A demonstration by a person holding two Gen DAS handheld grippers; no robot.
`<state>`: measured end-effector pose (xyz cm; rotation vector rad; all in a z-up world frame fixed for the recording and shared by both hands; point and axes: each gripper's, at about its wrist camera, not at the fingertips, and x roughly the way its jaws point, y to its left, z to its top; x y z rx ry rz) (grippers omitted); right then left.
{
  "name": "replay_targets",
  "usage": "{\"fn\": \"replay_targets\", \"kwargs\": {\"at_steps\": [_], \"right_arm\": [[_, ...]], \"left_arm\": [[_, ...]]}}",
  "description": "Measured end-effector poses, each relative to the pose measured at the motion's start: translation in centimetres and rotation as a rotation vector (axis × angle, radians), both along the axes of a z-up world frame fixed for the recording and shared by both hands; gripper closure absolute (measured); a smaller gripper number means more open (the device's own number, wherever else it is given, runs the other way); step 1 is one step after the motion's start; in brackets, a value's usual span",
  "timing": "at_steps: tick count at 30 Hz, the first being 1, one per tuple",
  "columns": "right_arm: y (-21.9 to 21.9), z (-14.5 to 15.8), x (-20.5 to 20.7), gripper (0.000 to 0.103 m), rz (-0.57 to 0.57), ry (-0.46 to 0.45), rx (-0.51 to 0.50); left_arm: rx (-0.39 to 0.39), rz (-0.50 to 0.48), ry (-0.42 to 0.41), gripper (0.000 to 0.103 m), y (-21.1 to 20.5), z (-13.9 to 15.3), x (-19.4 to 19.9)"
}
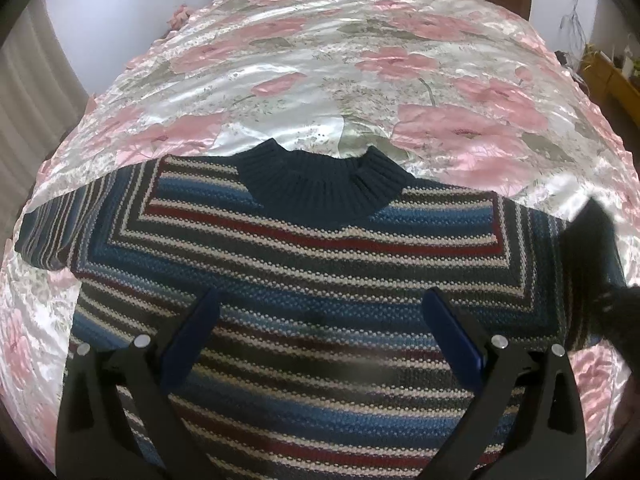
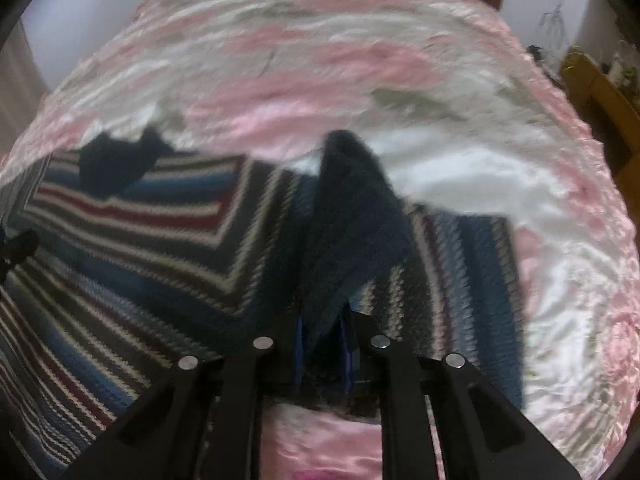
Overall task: Fold small clothes
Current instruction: 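Fold the held sleeve across the sweater body and open the right tool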
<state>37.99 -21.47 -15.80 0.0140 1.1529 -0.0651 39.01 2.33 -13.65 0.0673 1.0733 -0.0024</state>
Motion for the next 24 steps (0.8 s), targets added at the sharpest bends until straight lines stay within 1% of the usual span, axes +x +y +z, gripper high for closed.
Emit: {"fn": "replay_targets", "kwargs": {"at_steps": [1,2,3,6,8,10,12,16,19,22,24], "right_arm": [[0.4,-0.5,-0.1,0.075,0.011,0.018,0.036],[0.3,-0.8,-0.3,0.072,0.021,0.028,0.079],[0.4,-0.8,-0.6,0.065,0.033,0.030,0.132],[-0.3,0.4,-2.5,0.062,0.038,-0.015,0.246],[-1.6,1.5,-3.7,0.061,0.011,-0.039,0.278],[-3.2,2.7,-5.0,0.056,-0.024,-0.067,0.265],[-5.0,3.4,-6.3,0.055,-0.063,-0.074,0.252],[-7.9,3.3,-8.3,0.055,-0.123,-0.065,0.243],[-9.3,2.9,-9.9,0.055,-0.140,-0.060,0.224],[-9.9,2.4,-11.2,0.055,-0.134,-0.053,0.197],[-10.1,2.0,-11.9,0.055,-0.133,-0.051,0.180]], "left_arm": [[-0.001,-0.006,0.005,0.003,-0.3,-0.1,-0.1],[-0.001,-0.013,0.009,0.003,-0.6,-0.2,-0.2],[-0.002,-0.021,0.013,0.003,-0.9,-0.3,-0.2],[-0.012,-0.043,0.021,0.003,-2.1,-0.6,-0.6],[-0.048,-0.059,0.049,0.003,-3.1,-0.9,-0.9],[-0.100,-0.084,0.088,0.003,-4.5,-1.4,-1.2],[-0.139,-0.111,0.116,0.003,-6.1,-1.9,-1.5],[-0.223,-0.149,0.195,0.003,-9.9,-3.3,-1.4],[-0.288,-0.144,0.248,0.003,-12.1,-4.3,-0.8],[-0.320,-0.129,0.267,0.003,-13.7,-5.0,-0.2],[-0.316,-0.118,0.293,0.004,-14.7,-6.0,0.6]]}}
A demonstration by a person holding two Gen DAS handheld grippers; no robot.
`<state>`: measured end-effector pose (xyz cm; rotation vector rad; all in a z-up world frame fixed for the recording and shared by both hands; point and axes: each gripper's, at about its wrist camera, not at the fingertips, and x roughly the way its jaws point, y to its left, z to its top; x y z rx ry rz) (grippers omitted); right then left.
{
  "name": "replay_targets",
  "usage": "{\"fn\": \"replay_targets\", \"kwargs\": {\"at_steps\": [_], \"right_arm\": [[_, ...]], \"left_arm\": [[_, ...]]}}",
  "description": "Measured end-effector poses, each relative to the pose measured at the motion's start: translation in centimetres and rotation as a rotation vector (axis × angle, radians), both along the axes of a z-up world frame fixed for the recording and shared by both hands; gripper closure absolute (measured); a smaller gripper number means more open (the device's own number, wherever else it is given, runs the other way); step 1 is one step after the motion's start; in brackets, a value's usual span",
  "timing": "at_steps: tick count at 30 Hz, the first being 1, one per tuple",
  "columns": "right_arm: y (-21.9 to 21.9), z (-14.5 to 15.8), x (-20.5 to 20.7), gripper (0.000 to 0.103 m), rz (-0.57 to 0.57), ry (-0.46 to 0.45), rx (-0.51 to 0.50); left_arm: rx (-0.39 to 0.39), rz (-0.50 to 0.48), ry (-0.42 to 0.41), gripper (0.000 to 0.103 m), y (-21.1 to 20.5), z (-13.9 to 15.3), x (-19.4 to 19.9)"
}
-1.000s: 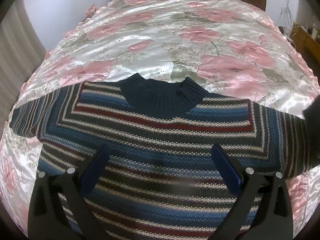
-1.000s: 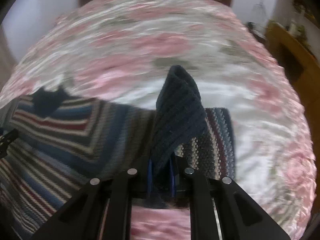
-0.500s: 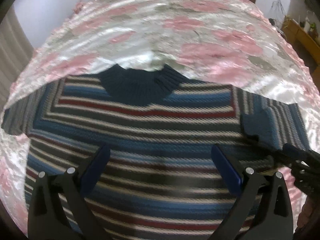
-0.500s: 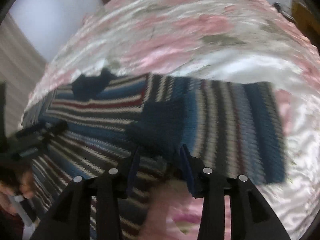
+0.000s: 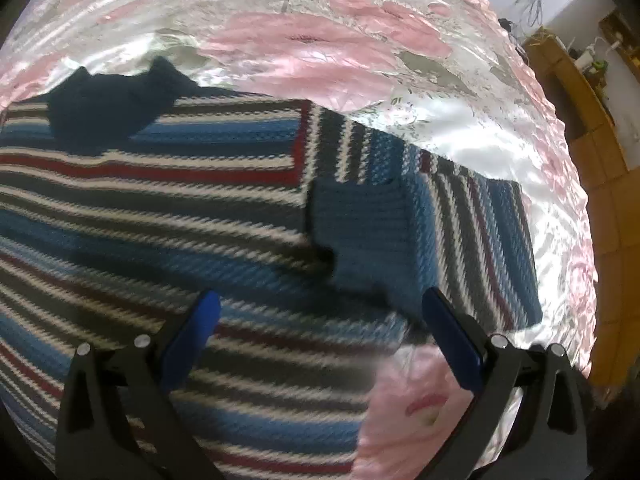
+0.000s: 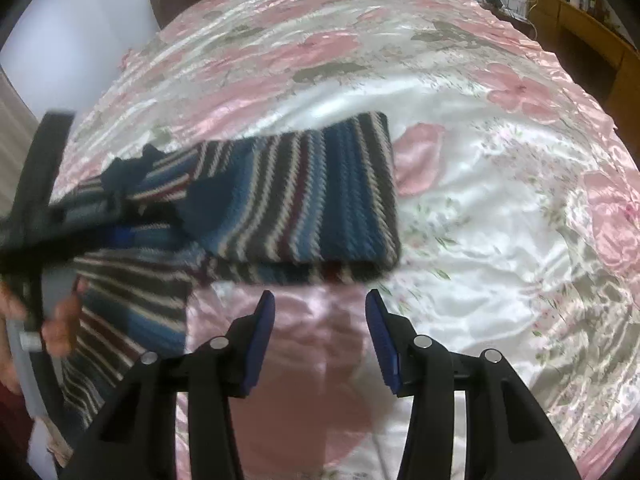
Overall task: Fold small clothes
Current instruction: 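Fold the held sleeve across the sweater body and open the right tool, then grasp the other sleeve cuff with the left tool and fold it across the body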
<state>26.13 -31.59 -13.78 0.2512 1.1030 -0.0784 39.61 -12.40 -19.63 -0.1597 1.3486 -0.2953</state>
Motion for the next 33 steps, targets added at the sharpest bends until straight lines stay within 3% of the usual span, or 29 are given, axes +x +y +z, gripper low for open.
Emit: {"fn": "replay_targets", "kwargs": {"at_steps": [1,3,4,5,7,10,11,15,19,22,30,33], "right_arm": [[-0.2,-0.2,-0.4,0.055,-0.001,0.001,-0.009],[-0.3,-0.6,-0.7,0.055,-0.001,0.003,-0.019],[-0.4,-0.8,-0.9,0.055,-0.004,0.005,-0.020],[-0.5,-1.0,-1.1,0.055,-0.007,0.007,-0.019],[-0.8,-1.3,-1.3,0.055,-0.015,0.010,-0.009],[-1.1,-1.5,-1.5,0.055,-0.024,0.015,-0.007],[-1.2,-1.5,-1.6,0.055,-0.027,0.015,-0.008],[-1.2,-1.4,-1.7,0.054,-0.040,0.009,0.003],[-0.6,-0.9,-1.4,0.054,-0.041,-0.002,0.023],[0.2,-0.6,-0.9,0.054,-0.027,-0.008,0.034],[3.6,0.3,2.4,0.047,0.031,-0.023,0.120],[4.9,0.0,4.6,0.046,0.045,-0.009,0.159]], "left_arm": [[0.002,0.003,0.015,0.004,-0.2,-0.4,0.3],[-0.005,0.010,0.041,0.015,-0.9,-1.2,0.6],[-0.023,0.005,0.062,0.037,-1.3,-1.8,0.7],[-0.039,0.003,0.074,0.051,-1.5,-2.0,0.7],[-0.045,0.027,0.066,0.059,-1.5,-2.3,0.8],[-0.048,0.050,0.019,0.091,-1.0,-1.6,0.9],[-0.076,0.050,0.011,0.094,-0.7,-1.2,1.0],[-0.146,0.066,-0.099,0.095,1.2,2.1,0.9],[-0.147,0.098,-0.236,0.095,4.7,6.0,1.1],[-0.116,0.119,-0.289,0.095,8.5,7.5,2.2],[0.061,0.226,-0.333,0.095,19.7,6.7,4.9],[0.074,0.263,-0.311,0.095,22.8,5.7,5.5]]}}
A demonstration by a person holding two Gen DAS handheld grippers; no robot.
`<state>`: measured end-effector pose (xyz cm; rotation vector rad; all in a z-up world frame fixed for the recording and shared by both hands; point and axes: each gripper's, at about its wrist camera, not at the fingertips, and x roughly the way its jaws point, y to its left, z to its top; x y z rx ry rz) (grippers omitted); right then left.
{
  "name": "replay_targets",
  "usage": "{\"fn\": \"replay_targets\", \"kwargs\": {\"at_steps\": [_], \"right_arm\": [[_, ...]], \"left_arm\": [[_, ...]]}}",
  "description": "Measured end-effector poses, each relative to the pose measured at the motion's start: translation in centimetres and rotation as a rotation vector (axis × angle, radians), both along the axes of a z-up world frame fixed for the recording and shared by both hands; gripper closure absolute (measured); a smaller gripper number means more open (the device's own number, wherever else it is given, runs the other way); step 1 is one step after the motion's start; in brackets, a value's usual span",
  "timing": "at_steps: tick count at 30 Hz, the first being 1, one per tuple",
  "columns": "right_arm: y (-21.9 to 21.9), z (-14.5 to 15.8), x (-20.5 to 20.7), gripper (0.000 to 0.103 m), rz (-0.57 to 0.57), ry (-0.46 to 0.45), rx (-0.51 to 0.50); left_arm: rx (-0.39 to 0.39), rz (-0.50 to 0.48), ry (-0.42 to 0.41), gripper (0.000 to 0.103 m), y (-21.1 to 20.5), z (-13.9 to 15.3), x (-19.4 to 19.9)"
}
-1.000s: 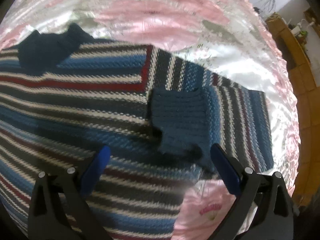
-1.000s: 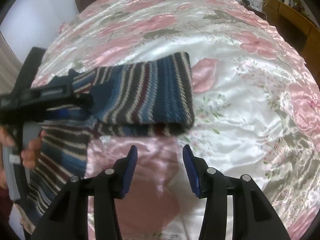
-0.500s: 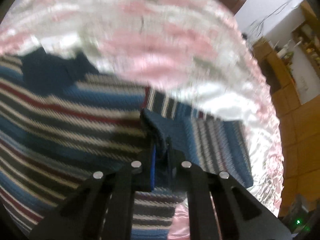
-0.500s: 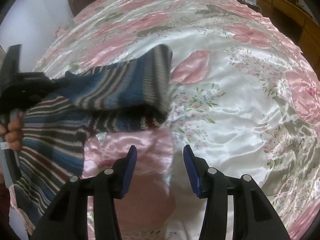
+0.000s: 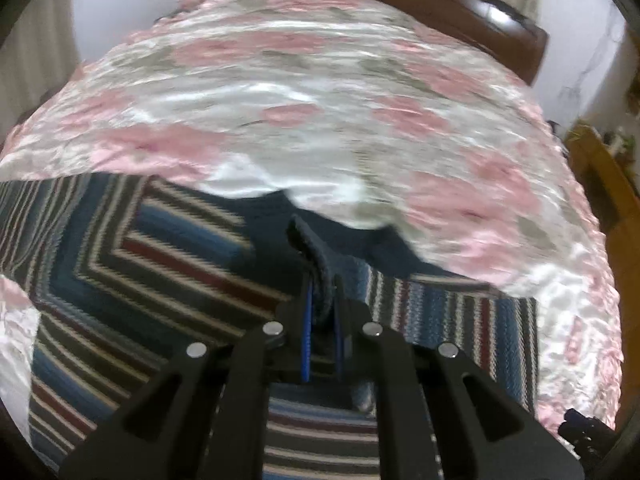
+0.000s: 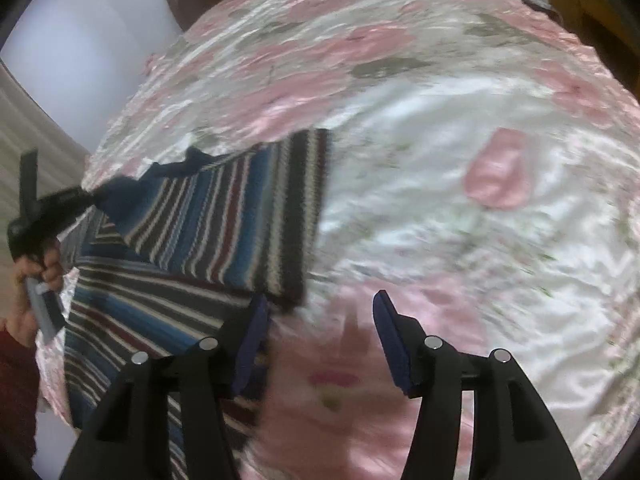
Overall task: Fold small clothes
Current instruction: 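Grasp the other sleeve cuff with the left tool and fold it across the body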
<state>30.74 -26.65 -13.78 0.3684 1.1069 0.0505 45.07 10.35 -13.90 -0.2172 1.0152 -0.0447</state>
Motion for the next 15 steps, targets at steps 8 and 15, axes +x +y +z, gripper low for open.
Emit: {"fn": "replay_targets", "kwargs": {"at_steps": [8,15], "right_arm": [[1.8,-4.1,5.2,0.050,-0.050,0.126,0.135],[2.4,-5.9,5.0,0.073,-0.033,0.143,0.081]], "left_arm": [[0.026,0.019,0.068,0.095,2.2,-4.8,0.7],[0.085,0.007,0.105,0.093,2.7,-8.1,0.2]]}}
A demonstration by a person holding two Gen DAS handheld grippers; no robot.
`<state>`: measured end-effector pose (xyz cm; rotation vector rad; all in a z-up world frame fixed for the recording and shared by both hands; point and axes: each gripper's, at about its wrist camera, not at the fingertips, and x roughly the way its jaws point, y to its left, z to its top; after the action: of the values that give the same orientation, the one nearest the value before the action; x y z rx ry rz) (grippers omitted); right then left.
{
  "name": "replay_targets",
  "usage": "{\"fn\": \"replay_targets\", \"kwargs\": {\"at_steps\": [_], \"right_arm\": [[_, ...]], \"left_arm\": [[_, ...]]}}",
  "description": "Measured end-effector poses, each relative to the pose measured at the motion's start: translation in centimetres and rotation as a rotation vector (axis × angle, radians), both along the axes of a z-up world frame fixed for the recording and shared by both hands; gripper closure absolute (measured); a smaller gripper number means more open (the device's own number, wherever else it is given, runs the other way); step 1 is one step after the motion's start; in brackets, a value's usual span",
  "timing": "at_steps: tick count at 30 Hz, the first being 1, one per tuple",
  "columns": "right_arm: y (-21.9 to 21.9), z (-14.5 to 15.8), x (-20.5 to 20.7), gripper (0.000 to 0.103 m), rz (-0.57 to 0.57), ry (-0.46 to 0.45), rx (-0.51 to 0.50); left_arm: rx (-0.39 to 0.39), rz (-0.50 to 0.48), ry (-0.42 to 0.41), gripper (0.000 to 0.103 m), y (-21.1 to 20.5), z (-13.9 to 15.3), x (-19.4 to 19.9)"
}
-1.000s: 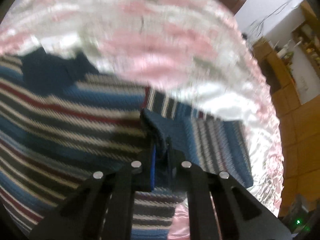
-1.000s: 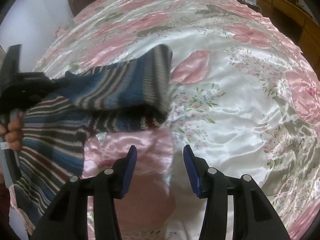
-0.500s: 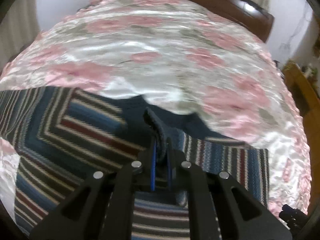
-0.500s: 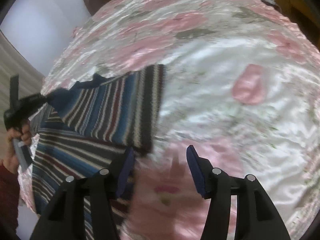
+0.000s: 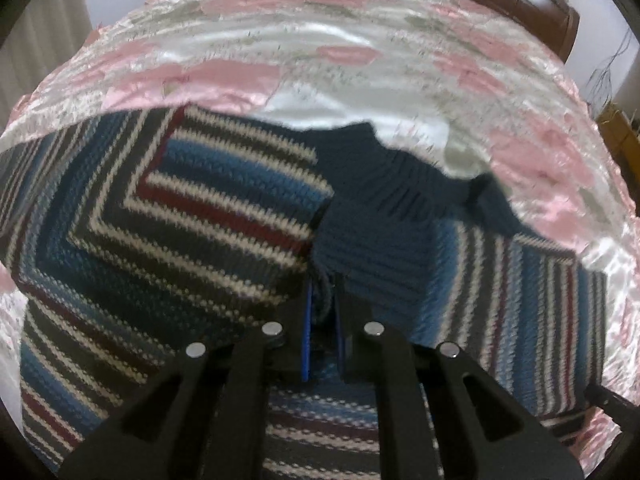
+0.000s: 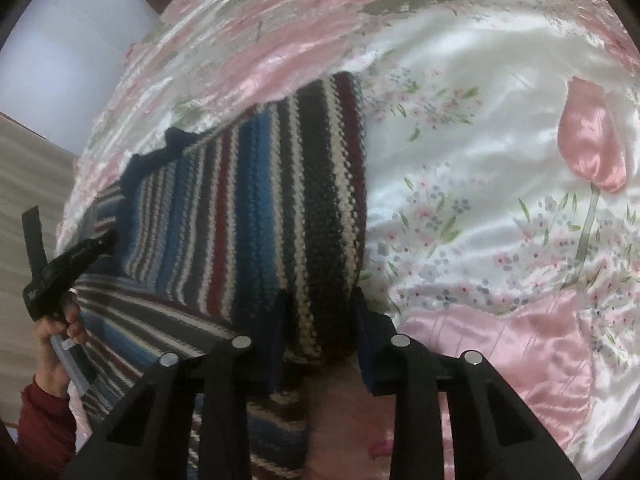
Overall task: Fold small clothes
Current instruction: 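Grasp the other sleeve cuff with the left tool and fold it across the body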
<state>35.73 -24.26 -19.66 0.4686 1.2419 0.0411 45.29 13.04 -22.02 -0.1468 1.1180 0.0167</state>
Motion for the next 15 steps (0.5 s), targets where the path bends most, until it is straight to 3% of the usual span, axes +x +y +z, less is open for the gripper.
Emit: {"fn": "replay_targets", "kwargs": {"at_steps": [6,8,11,15], "right_arm": [[0.3,-1.5,-0.1,0.072,-0.013,0.022,-0.031],[0.4,-1.3,-0.1,0.070,-0.003,0.021,-0.035],[0.4,0.0,-0.4,0.062,-0.037,0.017,-0.032],[2.3,4.1,-1.3,0.062,-0.007,-0.086,-0.133]], "left_arm": [[0.025,-0.010,-0.015,0.087,0.1,-0.6,-0.5],[0.036,-0.001,-0.008,0.074,0.7,0.2,-0.7],[0.063,0.039,-0.032,0.058,2.1,2.2,-1.6],[0.042,0.044,-0.134,0.055,2.8,5.5,-3.2]]}}
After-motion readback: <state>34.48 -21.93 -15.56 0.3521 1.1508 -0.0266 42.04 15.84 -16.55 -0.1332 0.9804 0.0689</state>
